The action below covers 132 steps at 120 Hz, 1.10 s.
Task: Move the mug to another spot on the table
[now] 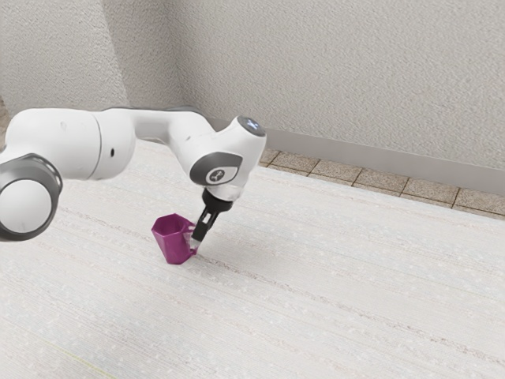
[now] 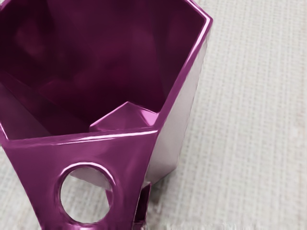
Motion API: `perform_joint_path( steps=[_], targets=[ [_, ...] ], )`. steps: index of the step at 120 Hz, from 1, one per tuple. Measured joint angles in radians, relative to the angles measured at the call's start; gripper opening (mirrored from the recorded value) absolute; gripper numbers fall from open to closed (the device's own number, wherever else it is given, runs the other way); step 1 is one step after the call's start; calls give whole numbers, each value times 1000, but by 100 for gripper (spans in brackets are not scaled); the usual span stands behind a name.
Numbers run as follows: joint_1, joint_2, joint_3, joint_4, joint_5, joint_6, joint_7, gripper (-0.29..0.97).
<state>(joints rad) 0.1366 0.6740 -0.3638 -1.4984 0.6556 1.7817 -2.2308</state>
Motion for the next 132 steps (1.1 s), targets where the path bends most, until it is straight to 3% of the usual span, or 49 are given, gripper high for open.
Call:
perform_joint_path(
  steps=[37,76,89,105,115,123,132],
  targets=[
    [0,-148,-5,-65,-225,138,131,65],
    [0,-328,1,-159,-407,194,669,67],
    [0,-400,43,-160,-483,166,908,68],
    [-1,-444,84,-92,-527,89,1156,68],
    [-10,-489,163,-76,-565,34,1285,68],
    [-69,-528,262,-49,-594,-20,1377,68],
    [-125,-552,315,7,-614,-88,1470,68]
  ],
)
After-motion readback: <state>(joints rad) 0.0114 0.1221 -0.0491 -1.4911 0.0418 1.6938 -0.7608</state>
